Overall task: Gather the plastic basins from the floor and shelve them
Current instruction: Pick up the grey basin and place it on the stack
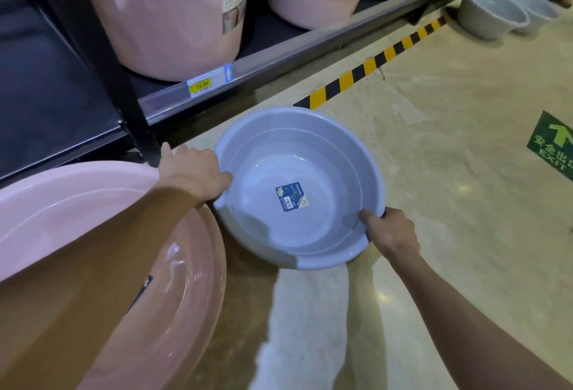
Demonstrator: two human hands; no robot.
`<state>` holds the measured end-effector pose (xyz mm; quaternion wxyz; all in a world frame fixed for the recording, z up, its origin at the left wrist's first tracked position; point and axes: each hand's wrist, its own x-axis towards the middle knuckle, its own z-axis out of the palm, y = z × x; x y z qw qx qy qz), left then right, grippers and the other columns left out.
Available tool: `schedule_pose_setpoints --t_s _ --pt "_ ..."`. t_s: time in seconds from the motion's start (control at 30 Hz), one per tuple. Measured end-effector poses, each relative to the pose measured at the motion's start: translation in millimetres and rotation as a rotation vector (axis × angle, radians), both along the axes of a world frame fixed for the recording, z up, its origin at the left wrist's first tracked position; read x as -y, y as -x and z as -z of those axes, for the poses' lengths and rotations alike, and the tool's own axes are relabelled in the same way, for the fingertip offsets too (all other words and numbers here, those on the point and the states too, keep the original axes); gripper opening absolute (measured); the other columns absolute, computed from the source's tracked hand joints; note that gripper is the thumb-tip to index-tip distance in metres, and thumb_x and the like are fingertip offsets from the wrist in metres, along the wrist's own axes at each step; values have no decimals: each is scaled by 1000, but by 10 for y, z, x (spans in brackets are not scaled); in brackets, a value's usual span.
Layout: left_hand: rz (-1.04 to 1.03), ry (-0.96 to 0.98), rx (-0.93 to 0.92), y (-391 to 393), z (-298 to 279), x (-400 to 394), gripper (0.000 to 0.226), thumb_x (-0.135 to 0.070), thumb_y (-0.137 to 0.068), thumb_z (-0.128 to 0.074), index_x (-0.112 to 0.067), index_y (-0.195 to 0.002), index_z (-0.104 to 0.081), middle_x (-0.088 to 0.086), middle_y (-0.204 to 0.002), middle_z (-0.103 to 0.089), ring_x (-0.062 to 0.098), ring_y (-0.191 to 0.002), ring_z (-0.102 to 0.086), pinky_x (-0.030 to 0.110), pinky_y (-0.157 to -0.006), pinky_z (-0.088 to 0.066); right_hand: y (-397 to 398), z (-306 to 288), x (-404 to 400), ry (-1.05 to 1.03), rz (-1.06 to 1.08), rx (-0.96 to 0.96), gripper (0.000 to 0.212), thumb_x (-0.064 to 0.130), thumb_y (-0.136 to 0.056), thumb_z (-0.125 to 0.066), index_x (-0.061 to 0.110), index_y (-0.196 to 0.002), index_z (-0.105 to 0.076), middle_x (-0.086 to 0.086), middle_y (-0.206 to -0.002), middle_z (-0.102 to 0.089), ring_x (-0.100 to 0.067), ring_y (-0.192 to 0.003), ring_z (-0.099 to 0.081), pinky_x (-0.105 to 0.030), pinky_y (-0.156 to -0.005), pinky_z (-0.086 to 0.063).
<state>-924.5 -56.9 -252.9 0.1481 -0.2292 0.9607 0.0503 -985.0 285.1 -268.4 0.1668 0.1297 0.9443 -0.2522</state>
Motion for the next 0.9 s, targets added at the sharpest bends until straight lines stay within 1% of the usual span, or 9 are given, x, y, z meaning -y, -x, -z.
schedule_pose_setpoints --t_s 0.1,0.23,0.33,0.4,0.47,0.6,0.7,0.8,0.9 --pt "-31 -50 -92 50 -83 -55 37 -47 -90 -49 -20 -64 -48 7 -82 -58 31 -108 -54 52 -117 -20 17 -152 -9 54 61 -61 26 46 -74 -59 21 -77 -67 -4 -78 -68 -29 -72 -64 -41 -73 -55" --pt "-57 -106 -260 110 -364 -104 36 -43 -88 -51 -15 -64 -54 5 -72 -55 31 -90 -51 51 -112 -27 103 -534 -26 93 70 -158 34 48 -65 -55 19 -76 -68 -7 -76 -69 -29 -72 -63 -41 -70 -54" --pt "-105 -149 -364 20 -688 -38 34 -43 -84 -56 -13 -69 -52 7 -75 -54 32 -80 -50 45 -88 -44 145 -873 33 116 30 -235 35 48 -62 -55 18 -75 -68 -6 -76 -69 -30 -73 -63 -39 -66 -51" --pt "-183 -176 -407 -166 -891 74 30 -43 -79 -60 -14 -81 -56 10 -86 -55 35 -81 -52 39 -72 -42 120 -1088 152 115 -31 -282 34 49 -63 -55 19 -74 -67 -5 -75 -68 -30 -72 -62 -39 -66 -50" --pt "-268 -151 -397 -448 -1069 239 32 -46 -75 -62 -17 -91 -60 11 -95 -59 36 -84 -56 38 -69 -42 68 -1272 362 122 -113 -309 33 48 -64 -55 18 -73 -67 -5 -74 -69 -30 -72 -63 -40 -68 -52" --pt "-418 -139 -347 -1203 -1434 548 29 -45 -69 -67 -17 -72 -63 8 -81 -66 29 -67 -60 30 -56 -39 -150 -1483 882 183 -242 -304 26 43 -64 -57 18 -63 -64 -5 -66 -66 -29 -66 -62 -36 -61 -51" --pt "-469 -158 -312 -1752 -1621 641 30 -46 -68 -68 -16 -68 -66 6 -76 -67 27 -67 -62 30 -56 -42 -370 -1485 1135 196 -329 -278 29 40 -69 -61 16 -55 -55 -7 -60 -59 -29 -58 -57 -31 -55 -41" --pt "-531 -173 -339 -2213 -1680 686 30 -45 -70 -68 -15 -68 -67 5 -73 -68 24 -66 -61 30 -55 -41 -604 -1438 1292 188 -400 -242 31 39 -73 -64 13 -59 -58 -9 -63 -62 -32 -63 -62 -33 -57 -44" --pt "-579 -175 -316 -2597 -1646 761 34 -47 -75 -64 -13 -72 -62 9 -79 -65 30 -75 -62 34 -63 -46 -834 -1432 1459 186 -478 -231 31 41 -71 -61 12 -61 -61 -10 -64 -65 -33 -67 -65 -37 -62 -48"
